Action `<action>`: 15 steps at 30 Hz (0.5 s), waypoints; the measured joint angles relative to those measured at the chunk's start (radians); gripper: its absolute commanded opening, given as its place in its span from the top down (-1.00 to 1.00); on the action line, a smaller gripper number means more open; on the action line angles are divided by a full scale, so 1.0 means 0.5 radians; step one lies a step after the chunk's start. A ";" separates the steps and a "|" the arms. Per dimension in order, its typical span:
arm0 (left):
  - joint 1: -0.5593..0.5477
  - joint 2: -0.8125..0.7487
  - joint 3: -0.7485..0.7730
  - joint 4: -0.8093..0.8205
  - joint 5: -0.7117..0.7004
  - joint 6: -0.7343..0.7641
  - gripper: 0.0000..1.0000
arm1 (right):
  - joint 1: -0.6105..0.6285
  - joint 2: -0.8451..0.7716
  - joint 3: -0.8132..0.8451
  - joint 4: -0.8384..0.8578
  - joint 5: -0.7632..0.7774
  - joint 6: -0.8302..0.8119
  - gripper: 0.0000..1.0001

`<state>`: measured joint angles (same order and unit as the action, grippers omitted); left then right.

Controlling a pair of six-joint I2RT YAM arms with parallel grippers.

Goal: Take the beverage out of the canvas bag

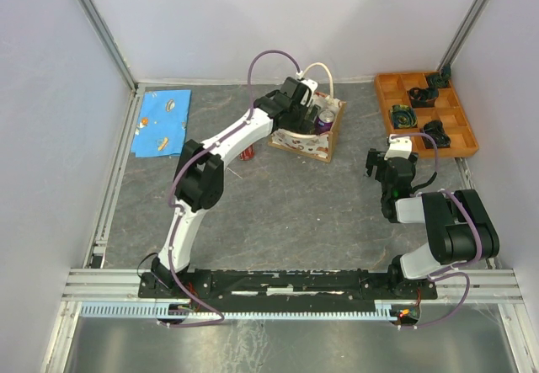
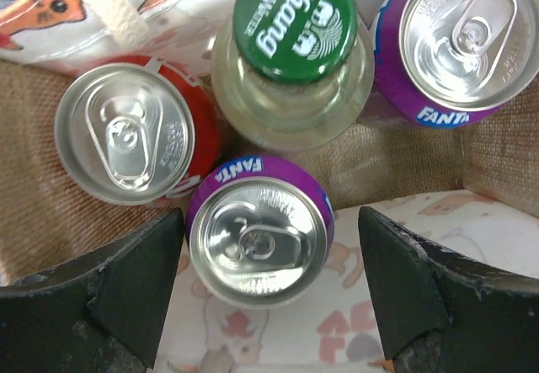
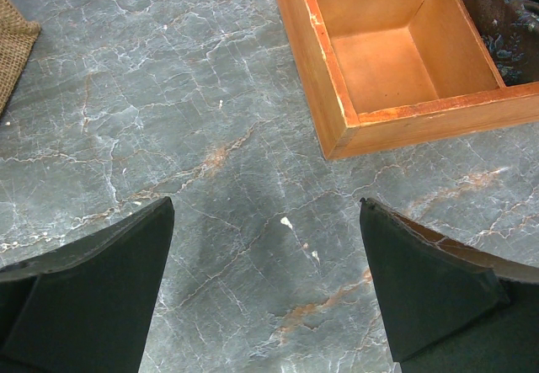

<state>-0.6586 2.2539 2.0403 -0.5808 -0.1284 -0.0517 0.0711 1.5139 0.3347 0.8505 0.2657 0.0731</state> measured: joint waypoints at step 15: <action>0.004 0.166 0.134 -0.026 -0.036 -0.022 -0.30 | 0.000 0.000 0.000 0.000 0.000 0.000 -0.98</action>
<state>-0.6567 2.3367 2.1075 -0.5938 -0.1463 -0.0628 0.0711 1.5139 0.3347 0.8505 0.2657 0.0731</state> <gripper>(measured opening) 0.747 0.991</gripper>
